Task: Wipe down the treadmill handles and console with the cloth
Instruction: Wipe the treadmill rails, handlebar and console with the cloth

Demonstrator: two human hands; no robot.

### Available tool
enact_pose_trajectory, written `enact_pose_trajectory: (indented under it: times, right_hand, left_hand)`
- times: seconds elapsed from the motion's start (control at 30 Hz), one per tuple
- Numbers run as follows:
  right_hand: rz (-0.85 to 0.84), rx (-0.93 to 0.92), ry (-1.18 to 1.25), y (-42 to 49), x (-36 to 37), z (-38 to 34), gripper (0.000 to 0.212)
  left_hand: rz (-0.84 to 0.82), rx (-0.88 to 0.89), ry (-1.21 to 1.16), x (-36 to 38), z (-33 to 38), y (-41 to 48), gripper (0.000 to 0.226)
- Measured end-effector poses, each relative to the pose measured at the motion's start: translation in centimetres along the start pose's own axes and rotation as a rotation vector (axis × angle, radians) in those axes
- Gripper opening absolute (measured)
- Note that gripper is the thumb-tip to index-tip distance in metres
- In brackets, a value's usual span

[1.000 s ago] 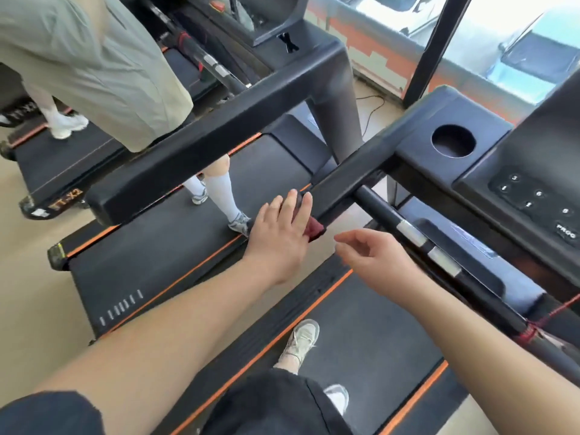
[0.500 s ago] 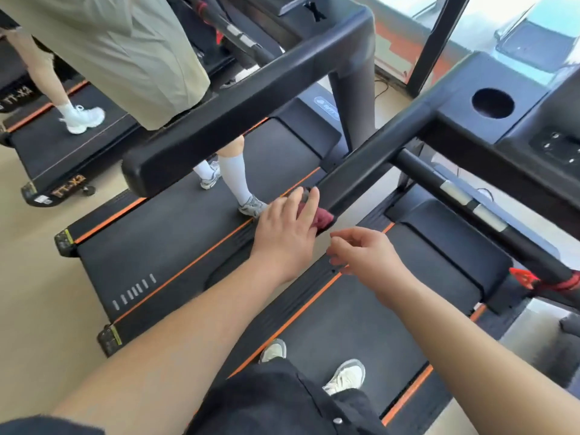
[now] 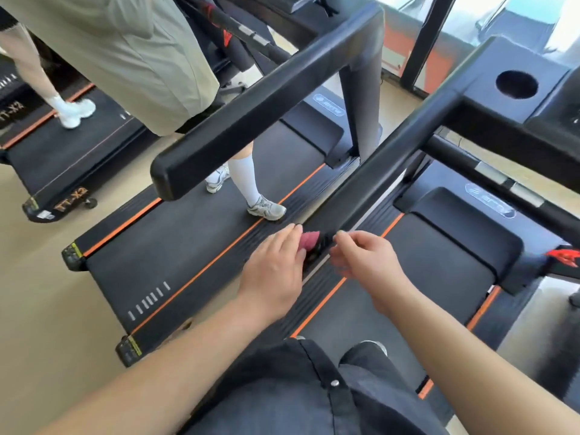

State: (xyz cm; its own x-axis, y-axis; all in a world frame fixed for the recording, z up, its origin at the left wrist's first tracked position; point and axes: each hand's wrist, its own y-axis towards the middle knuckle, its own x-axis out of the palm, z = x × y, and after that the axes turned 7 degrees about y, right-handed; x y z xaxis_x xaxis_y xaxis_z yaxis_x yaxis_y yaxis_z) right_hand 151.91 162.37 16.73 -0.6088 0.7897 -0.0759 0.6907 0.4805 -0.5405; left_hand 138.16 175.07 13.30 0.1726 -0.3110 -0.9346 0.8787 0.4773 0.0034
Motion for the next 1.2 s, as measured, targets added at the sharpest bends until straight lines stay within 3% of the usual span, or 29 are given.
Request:
enact_pose_trajectory:
  times: [0.13, 0.27, 0.37, 0.53, 0.67, 0.8, 0.87, 1.0, 1.13, 1.17, 1.2]
  right_hand:
    - [-0.079, 0.006, 0.273, 0.5, -0.3, -1.6, 0.043]
    - [0.04, 0.021, 0.362, 1.5, -4.1, -2.2, 0.054]
    - [0.058, -0.007, 0.362, 2.1, -7.8, -2.4, 0.059]
    - [0.262, -0.133, 0.212, 4.2, -12.4, -3.8, 0.032]
    - [0.472, -0.111, 0.307, 6.5, -14.1, -5.3, 0.024]
    - [0.314, -0.023, 0.495, 10.6, -13.2, -7.8, 0.026]
    - [0.209, 0.033, 0.561, 13.1, -11.5, -8.9, 0.042]
    - [0.222, 0.029, 0.42, 15.6, -7.5, -9.4, 0.062]
    - [0.54, -0.135, 0.34, 15.6, -6.4, -7.1, 0.014]
    - [0.589, -0.154, 0.319, 15.7, -6.5, -6.9, 0.009]
    - [0.605, -0.159, 0.344, 15.7, -6.5, -6.8, 0.019]
  left_hand:
    - [0.008, -0.034, -0.328, -0.4, 5.4, 4.4, 0.05]
    - [-0.138, -0.225, -0.914, -0.1, 11.6, 6.2, 0.034]
    - [-0.211, -0.26, -1.059, 0.3, 14.6, 9.1, 0.038]
    - [-0.38, -0.202, -0.958, -0.1, 16.9, 13.2, 0.044]
    - [-0.136, -0.218, -0.673, -1.1, 16.3, 15.7, 0.031]
    - [-0.052, -0.228, -0.572, -2.1, 14.9, 15.9, 0.041]
    - [-0.044, -0.228, -0.534, -2.3, 14.1, 15.3, 0.041]
    - [-0.016, -0.283, -0.552, -2.6, 12.5, 14.1, 0.041]
    - [0.027, -0.324, -0.542, -3.1, 9.9, 12.4, 0.04]
    - [0.038, -0.33, -0.541, -3.1, 9.3, 11.9, 0.04]
    - [0.047, -0.335, -0.541, -3.1, 8.6, 11.4, 0.04]
